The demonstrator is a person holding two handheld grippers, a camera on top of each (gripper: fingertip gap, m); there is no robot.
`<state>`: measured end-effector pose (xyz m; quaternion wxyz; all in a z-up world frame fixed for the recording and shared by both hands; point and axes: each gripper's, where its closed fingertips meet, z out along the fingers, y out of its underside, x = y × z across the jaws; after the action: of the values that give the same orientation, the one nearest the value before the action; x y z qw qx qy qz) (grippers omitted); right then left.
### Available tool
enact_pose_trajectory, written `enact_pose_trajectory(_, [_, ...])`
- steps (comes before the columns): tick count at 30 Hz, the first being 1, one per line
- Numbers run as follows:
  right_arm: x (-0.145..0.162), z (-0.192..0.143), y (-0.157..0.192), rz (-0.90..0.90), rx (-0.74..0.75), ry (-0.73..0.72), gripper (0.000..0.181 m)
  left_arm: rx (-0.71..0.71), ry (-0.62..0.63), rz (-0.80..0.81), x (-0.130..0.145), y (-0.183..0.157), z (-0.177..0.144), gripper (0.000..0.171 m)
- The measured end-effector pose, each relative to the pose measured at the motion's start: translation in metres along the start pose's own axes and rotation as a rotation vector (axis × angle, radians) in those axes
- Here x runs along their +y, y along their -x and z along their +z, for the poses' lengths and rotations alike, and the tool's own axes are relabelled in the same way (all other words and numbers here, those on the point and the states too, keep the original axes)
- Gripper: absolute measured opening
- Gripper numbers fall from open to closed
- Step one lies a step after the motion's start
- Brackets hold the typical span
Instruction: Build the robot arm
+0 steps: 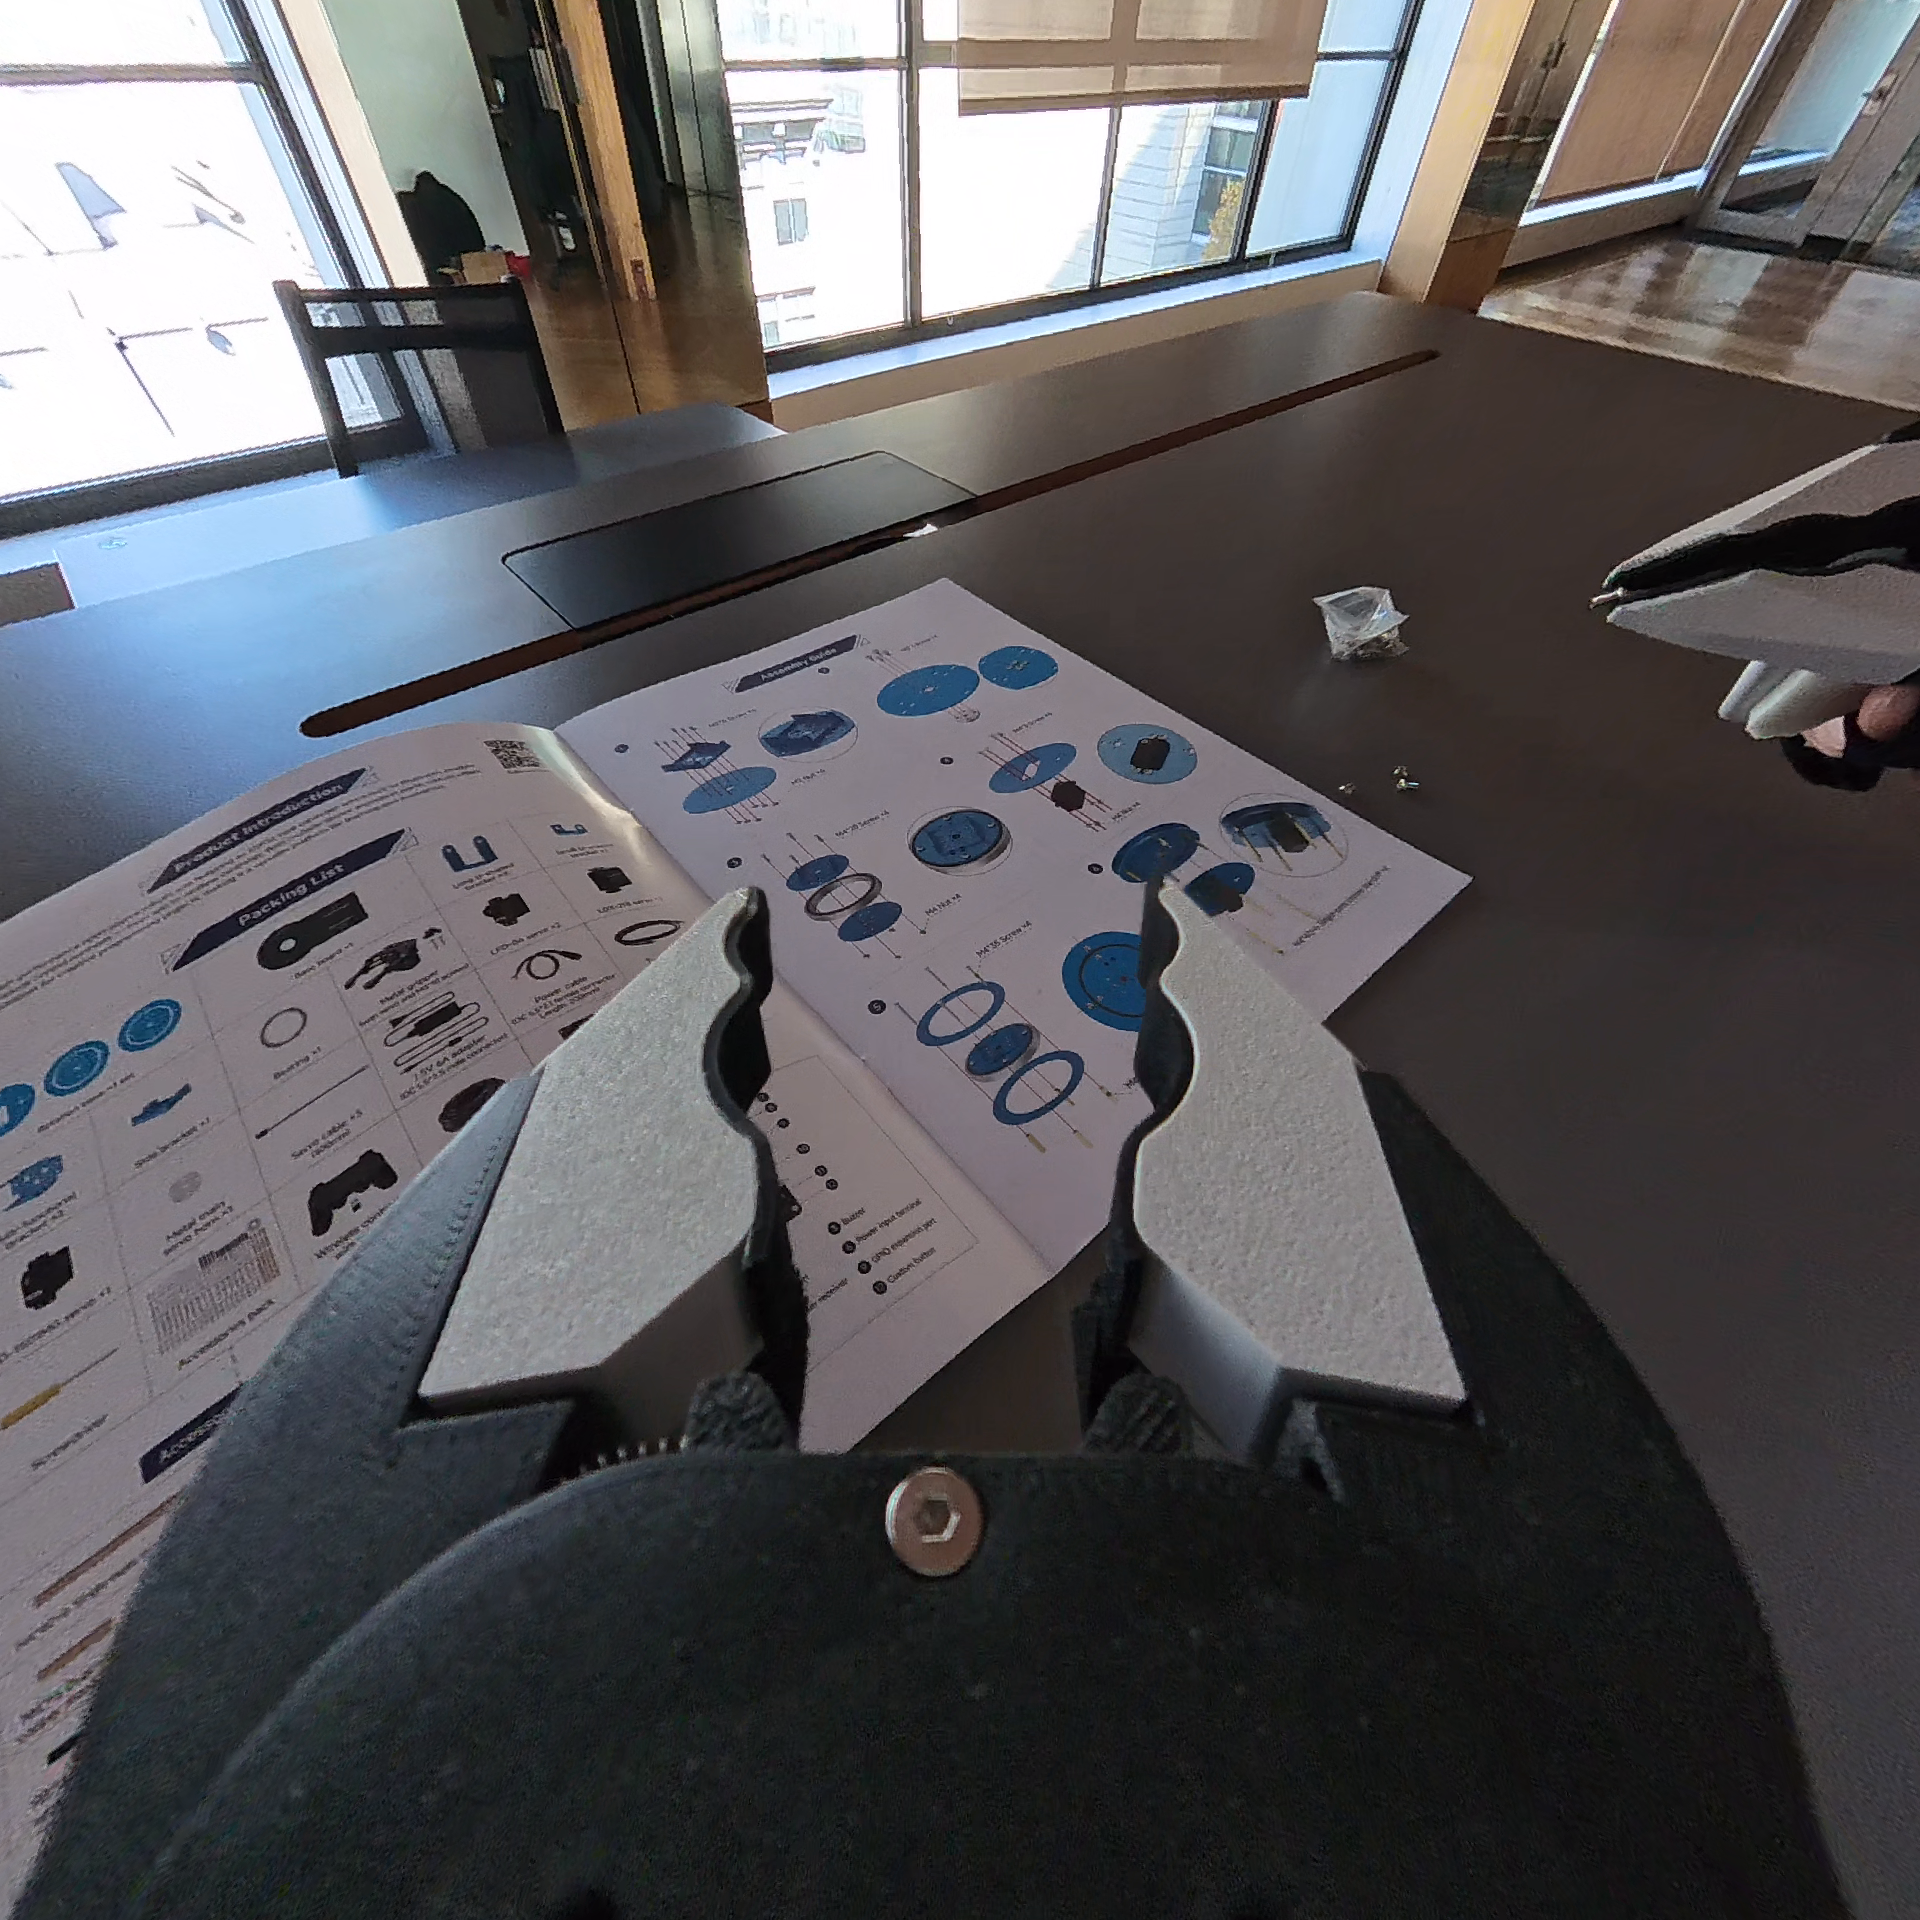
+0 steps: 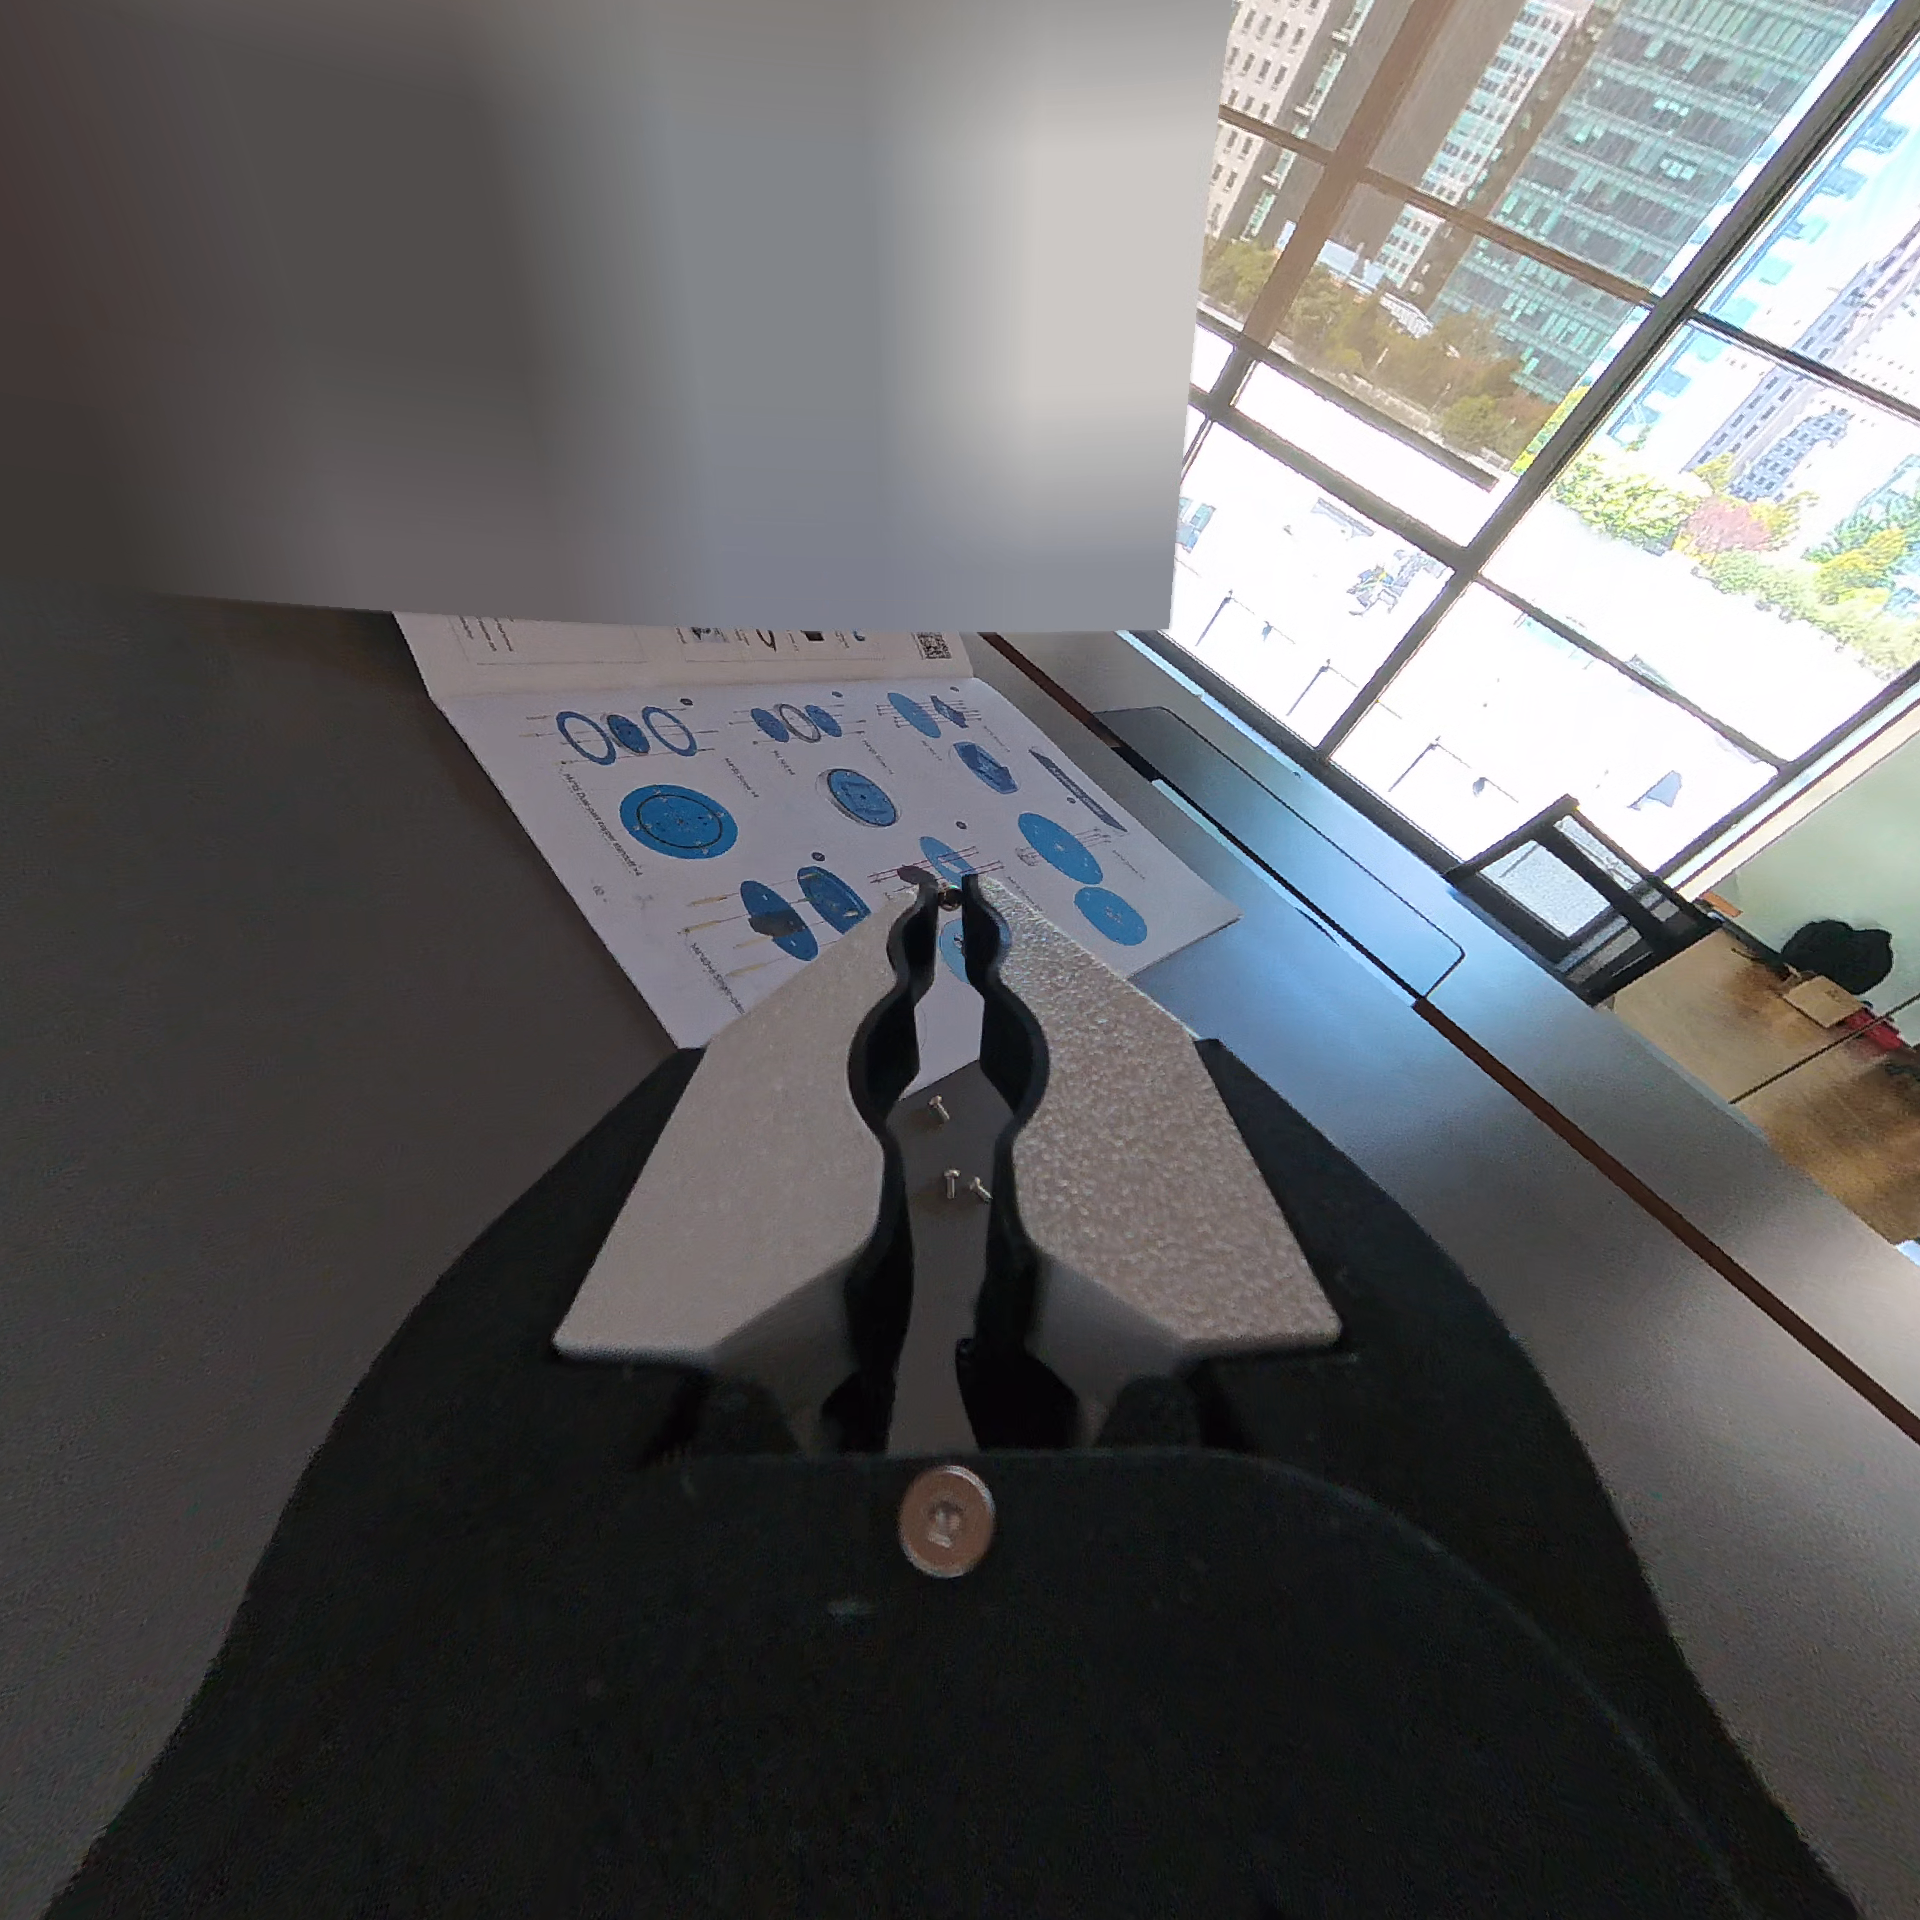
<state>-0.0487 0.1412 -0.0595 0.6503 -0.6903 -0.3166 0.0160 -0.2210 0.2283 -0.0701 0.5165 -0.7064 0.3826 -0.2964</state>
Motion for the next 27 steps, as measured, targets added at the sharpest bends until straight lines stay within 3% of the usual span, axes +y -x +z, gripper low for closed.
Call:
enact_pose_trajectory(19, [0.018,0.007,-0.003,0.025,-0.019,0.059,0.003,-0.053,0.000,0.004,-0.002,0.016,-0.004,0.069])
enact_pose_trajectory(27, [0.019,0.006,-0.010,-0.045,0.017,0.076,0.003,-0.066,0.001,-0.007,-0.003,0.021,-0.005,0.070])
